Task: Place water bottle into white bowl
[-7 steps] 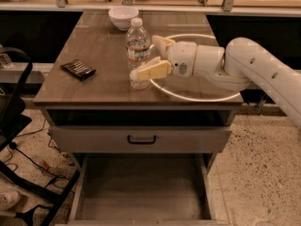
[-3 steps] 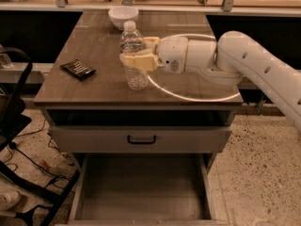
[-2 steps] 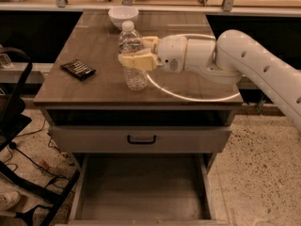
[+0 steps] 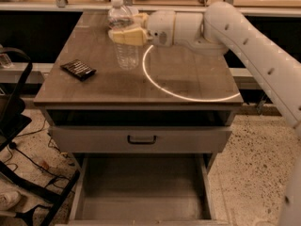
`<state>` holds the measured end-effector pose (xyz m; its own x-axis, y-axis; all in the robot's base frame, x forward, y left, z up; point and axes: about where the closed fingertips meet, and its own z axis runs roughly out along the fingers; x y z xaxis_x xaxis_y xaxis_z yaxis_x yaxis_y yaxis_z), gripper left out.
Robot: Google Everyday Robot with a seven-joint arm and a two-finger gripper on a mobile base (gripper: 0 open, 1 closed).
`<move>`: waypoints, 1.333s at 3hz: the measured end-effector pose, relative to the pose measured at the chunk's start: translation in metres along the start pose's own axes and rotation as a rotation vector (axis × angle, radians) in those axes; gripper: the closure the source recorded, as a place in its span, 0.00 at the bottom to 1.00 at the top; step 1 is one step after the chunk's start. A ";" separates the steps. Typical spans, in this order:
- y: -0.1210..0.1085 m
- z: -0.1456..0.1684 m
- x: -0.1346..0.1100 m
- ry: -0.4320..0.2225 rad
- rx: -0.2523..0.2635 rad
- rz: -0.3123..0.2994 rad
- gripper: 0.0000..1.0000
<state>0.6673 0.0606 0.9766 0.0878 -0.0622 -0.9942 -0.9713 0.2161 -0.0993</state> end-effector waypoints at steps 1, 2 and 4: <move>-0.069 0.046 -0.037 0.070 0.116 0.004 1.00; -0.115 0.075 -0.042 0.138 0.224 0.039 1.00; -0.164 0.078 -0.026 0.172 0.383 0.172 1.00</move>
Offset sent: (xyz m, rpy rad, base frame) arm 0.2028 0.0362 0.0551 -0.1755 0.2178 -0.4570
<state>0.8417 0.1023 1.0152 -0.1371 -0.1480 -0.9794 -0.8142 0.5800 0.0263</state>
